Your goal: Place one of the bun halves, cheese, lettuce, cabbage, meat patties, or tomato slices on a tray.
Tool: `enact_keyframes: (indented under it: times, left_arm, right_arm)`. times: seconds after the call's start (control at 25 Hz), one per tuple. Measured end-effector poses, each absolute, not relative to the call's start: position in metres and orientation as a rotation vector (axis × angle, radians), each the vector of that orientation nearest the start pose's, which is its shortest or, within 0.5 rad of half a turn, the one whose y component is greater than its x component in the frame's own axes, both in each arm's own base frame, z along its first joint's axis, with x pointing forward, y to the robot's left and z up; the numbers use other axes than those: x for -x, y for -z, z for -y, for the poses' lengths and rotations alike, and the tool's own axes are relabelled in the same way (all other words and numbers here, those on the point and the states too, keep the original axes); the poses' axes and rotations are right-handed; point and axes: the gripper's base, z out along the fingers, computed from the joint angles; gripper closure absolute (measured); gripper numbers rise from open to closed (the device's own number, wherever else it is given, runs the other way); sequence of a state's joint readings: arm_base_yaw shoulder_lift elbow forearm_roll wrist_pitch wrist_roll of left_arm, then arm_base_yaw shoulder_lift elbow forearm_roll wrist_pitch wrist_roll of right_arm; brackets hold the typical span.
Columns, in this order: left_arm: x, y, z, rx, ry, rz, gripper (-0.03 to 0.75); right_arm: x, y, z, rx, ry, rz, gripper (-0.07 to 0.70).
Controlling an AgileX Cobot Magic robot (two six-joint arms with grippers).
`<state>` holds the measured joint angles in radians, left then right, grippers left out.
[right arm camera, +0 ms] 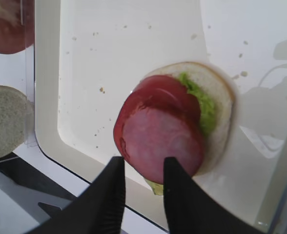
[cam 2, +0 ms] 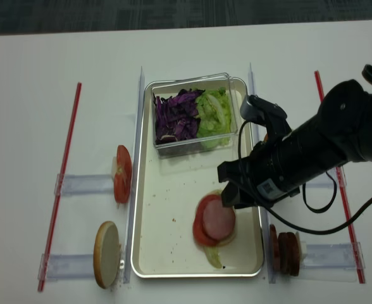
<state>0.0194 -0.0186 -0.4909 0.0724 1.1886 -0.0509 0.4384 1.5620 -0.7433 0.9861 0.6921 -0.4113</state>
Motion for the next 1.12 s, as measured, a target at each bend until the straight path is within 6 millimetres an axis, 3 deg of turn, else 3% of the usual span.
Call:
enact_keyframes:
  times: [0.52,1.12]
  left_arm:
    - [0.013,-0.265,-0.006,0.085,-0.07,-2.159,0.413]
    - [0.013,-0.265,-0.006,0.085,-0.07,-2.159,0.413]
  right_arm:
    - [-0.216,-0.203,-0.137,0.2,-0.643,-2.982,0.387]
    - [-0.21,-0.203,-0.116,0.233,-0.304,-3.09,0.387]
